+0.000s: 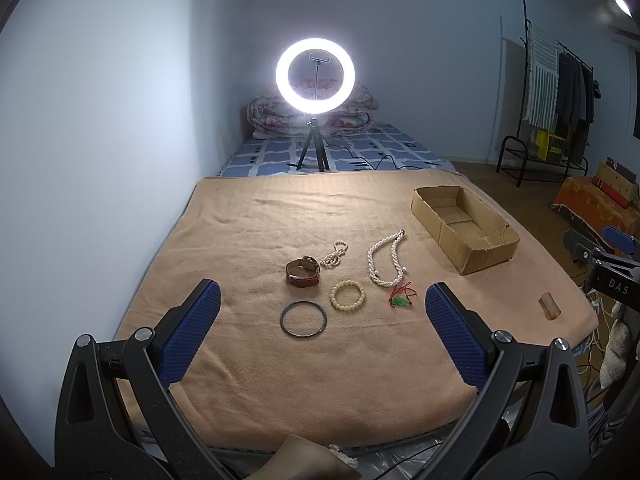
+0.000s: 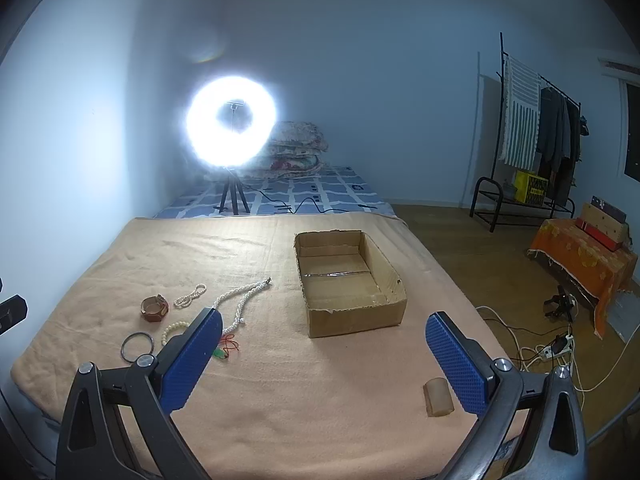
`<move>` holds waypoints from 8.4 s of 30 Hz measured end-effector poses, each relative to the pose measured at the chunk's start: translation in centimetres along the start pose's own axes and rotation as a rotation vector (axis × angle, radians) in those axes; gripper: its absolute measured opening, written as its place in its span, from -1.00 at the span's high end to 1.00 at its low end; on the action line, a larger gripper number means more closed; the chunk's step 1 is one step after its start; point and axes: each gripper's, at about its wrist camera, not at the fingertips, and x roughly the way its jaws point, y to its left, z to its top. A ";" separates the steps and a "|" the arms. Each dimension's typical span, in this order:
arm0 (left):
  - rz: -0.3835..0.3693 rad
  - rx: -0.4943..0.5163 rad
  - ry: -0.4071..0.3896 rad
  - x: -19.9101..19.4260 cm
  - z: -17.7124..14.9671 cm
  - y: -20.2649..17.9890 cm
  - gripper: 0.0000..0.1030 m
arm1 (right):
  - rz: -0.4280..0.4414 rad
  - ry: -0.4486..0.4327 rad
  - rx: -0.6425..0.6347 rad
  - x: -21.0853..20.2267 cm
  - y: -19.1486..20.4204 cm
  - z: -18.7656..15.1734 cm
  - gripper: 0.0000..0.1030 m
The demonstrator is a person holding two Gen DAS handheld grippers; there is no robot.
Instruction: Organize jewelry
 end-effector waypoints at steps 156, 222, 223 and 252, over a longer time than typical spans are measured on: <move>-0.150 -0.304 0.718 28.5 -6.2 8.0 0.26 | 0.587 0.602 -0.408 25.1 12.7 -7.3 0.29; -0.336 0.042 0.290 22.6 8.9 -6.2 0.98 | 0.430 0.273 -0.200 20.8 -0.9 5.3 0.77; -0.349 0.048 0.285 22.9 9.5 -7.0 0.98 | 0.420 0.271 -0.195 21.0 -1.5 5.4 0.77; -0.546 -0.023 0.452 39.2 11.5 -25.2 0.98 | 0.301 0.373 -0.113 29.4 -8.9 2.1 0.77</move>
